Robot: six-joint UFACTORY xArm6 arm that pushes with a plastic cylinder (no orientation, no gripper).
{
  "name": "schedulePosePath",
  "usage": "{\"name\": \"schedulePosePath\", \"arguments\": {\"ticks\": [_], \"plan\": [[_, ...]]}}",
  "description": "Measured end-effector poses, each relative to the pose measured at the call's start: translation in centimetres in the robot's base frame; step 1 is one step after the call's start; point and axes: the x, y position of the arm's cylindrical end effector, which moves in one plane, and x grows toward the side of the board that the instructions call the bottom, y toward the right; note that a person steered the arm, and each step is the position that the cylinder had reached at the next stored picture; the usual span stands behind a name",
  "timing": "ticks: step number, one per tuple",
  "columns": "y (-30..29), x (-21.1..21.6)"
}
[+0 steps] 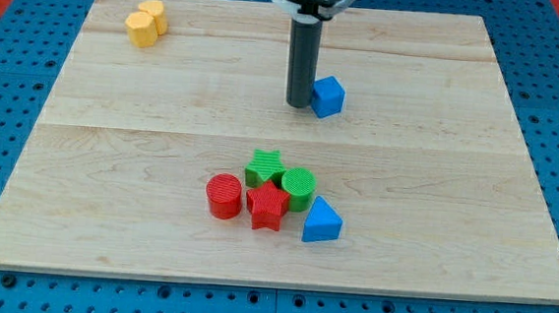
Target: Slide the blue cube towards the center right
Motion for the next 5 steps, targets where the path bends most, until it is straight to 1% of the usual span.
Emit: {"name": "schedulePosePath", "arguments": {"ticks": [1, 3, 4, 5], "plan": [[0.4, -1.0], [5.8, 0.6], [9.9, 0.8], [11.8, 1.0]]}}
